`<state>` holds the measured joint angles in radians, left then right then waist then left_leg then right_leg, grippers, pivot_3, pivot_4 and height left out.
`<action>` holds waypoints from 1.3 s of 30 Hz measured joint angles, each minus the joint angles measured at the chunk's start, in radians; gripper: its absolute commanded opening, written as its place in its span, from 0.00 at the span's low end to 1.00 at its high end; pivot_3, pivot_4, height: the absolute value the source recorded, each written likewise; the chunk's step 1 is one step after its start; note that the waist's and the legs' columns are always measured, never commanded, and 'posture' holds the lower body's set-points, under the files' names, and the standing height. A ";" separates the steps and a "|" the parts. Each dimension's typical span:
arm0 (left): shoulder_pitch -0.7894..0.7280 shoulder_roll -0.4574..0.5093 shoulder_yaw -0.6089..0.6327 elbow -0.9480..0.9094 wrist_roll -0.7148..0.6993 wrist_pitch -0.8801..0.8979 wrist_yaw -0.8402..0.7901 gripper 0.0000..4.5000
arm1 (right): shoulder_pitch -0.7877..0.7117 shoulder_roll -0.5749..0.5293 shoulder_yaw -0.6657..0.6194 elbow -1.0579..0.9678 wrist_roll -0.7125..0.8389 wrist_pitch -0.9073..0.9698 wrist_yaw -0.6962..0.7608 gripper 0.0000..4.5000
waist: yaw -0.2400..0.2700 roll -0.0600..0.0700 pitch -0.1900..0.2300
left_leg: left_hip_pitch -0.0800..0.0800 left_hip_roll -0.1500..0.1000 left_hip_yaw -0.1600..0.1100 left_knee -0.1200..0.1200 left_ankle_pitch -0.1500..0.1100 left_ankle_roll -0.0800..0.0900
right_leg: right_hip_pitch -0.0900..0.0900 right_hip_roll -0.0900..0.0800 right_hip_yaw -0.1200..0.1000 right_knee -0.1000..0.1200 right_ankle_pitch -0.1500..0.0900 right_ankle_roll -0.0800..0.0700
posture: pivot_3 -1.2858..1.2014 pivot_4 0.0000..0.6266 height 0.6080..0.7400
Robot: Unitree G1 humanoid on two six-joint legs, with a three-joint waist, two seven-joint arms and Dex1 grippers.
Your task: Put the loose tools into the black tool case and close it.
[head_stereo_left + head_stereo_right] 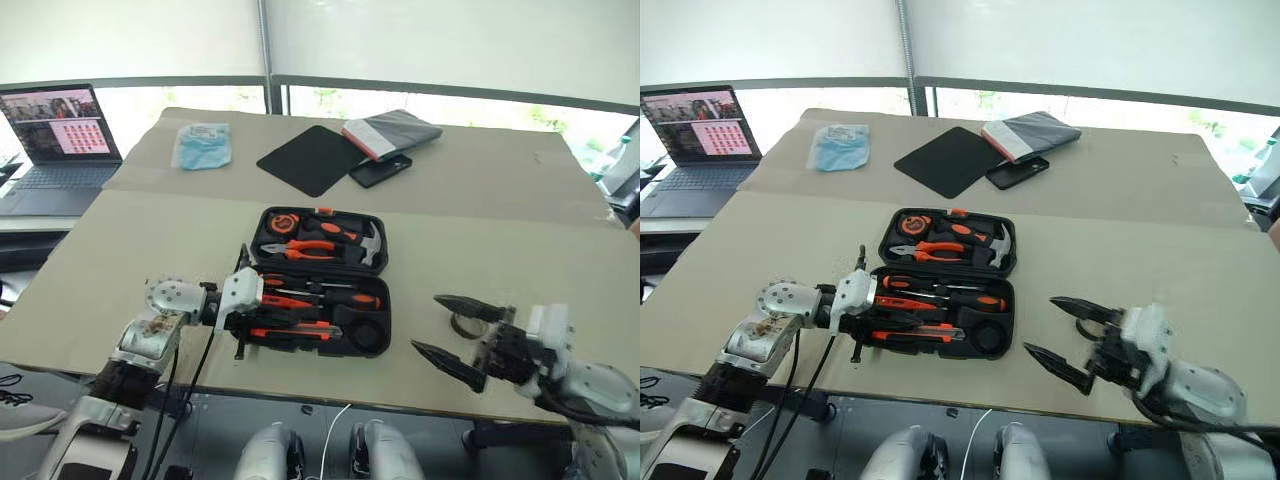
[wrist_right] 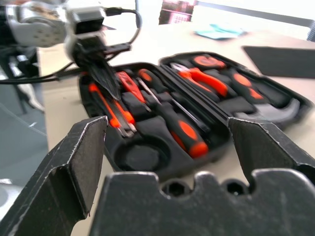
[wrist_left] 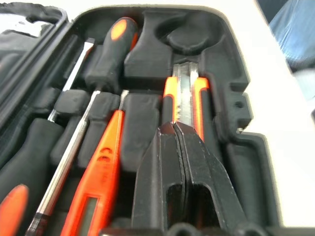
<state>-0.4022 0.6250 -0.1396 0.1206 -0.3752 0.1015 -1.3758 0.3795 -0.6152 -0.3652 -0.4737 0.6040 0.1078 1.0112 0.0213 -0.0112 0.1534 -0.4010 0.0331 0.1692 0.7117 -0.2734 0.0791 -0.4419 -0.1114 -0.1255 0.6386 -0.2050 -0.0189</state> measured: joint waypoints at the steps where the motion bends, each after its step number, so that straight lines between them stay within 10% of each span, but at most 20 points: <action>1: -0.001 0.009 0.024 -0.009 -0.027 0.017 -0.004 0.12 | 0.036 0.000 -0.040 0.006 0.000 -0.015 0.013 1.00 | 0.002 0.000 0.000 | 0.000 0.000 0.000 0.000 0.000 0.000 | 0.000 0.000 0.000 0.000 -0.001 0.001 | 0.52 0.24 1.00; 13: 0.130 0.116 0.227 0.036 -0.155 0.008 -0.127 0.97 | 0.303 0.093 -0.255 0.321 -0.153 -0.320 0.077 1.00 | -0.013 0.004 0.000 | 0.003 0.000 0.000 -0.002 -0.012 0.000 | 0.001 -0.001 0.002 -0.008 -0.003 -0.002 | 0.52 0.24 1.00; 24: 0.166 0.071 0.233 -0.124 -0.211 0.057 -0.098 0.97 | 0.015 -0.366 -0.079 0.063 -0.163 0.254 -0.049 1.00 | 0.000 0.008 0.000 | 0.001 0.000 0.000 -0.003 -0.010 -0.003 | 0.001 -0.002 0.000 -0.008 -0.002 -0.004 | 0.52 0.24 1.00; 32: 0.162 0.050 0.214 -0.187 -0.214 0.081 -0.053 0.97 | -0.261 -0.437 0.141 0.105 -0.190 0.512 -0.123 1.00 | 0.003 0.007 0.000 | -0.005 -0.001 0.000 -0.003 -0.004 0.002 | -0.002 -0.001 -0.001 -0.012 0.002 0.003 | 0.52 0.24 1.00; 39: 0.167 0.051 0.211 -0.225 -0.215 0.100 -0.032 1.00 | -0.358 -0.474 0.257 0.160 -0.223 0.596 -0.096 0.52 | 0.002 0.007 0.000 | -0.005 -0.001 0.000 -0.003 -0.005 0.002 | -0.001 -0.001 -0.001 -0.012 0.002 0.004 | 0.52 0.24 1.00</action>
<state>-0.2355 0.6758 0.0710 -0.1041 -0.5903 0.2016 -1.4080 0.0212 -1.0891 -0.1083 -0.3135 0.3808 0.7035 0.9157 0.0232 -0.0045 0.1538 -0.4058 0.0319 0.1693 0.7088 -0.2779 0.0814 -0.4432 -0.1122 -0.1262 0.6265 -0.2031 -0.0145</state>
